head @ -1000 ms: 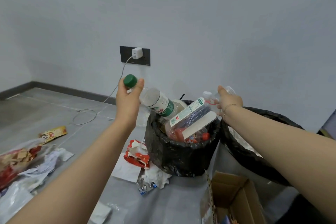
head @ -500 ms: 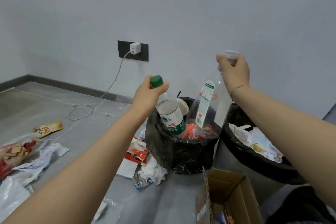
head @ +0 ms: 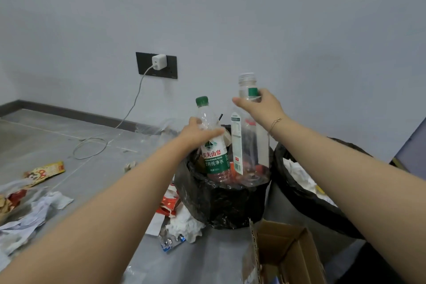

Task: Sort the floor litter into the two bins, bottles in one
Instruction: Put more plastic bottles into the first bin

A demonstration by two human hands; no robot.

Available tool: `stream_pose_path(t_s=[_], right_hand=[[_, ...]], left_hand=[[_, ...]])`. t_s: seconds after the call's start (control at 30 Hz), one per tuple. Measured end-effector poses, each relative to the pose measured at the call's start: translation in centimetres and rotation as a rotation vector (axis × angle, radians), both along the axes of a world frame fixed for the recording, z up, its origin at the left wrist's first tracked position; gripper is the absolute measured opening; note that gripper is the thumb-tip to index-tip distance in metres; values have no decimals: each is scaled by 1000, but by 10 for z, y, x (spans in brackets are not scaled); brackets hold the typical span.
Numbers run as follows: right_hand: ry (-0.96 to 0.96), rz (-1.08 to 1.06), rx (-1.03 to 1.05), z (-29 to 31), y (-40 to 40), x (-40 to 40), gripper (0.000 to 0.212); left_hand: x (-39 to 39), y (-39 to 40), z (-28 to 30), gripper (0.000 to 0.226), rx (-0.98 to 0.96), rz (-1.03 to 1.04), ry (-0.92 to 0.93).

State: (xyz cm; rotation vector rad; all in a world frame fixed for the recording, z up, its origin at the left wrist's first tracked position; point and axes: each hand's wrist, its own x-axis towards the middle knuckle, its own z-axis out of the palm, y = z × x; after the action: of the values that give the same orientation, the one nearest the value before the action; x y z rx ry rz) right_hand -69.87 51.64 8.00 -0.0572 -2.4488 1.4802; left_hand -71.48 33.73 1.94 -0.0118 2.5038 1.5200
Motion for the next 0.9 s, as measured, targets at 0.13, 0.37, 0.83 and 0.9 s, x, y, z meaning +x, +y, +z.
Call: stream_pose_path(t_s=[0.13, 0.37, 0.83, 0.9], right_hand=[[-119, 21, -39, -11, -2, -10, 62], [-135, -11, -102, -14, 9, -24, 47], [-244, -35, 20, -34, 42, 2, 55], [-243, -5, 63, -35, 41, 5, 52]], left_hand=[[-4, 16, -33, 81, -53, -56, 1], [-16, 19, -31, 117, -97, -269, -169], [4, 25, -29, 109, -552, -200, 32], [5, 19, -31, 108, -510, -169, 78]])
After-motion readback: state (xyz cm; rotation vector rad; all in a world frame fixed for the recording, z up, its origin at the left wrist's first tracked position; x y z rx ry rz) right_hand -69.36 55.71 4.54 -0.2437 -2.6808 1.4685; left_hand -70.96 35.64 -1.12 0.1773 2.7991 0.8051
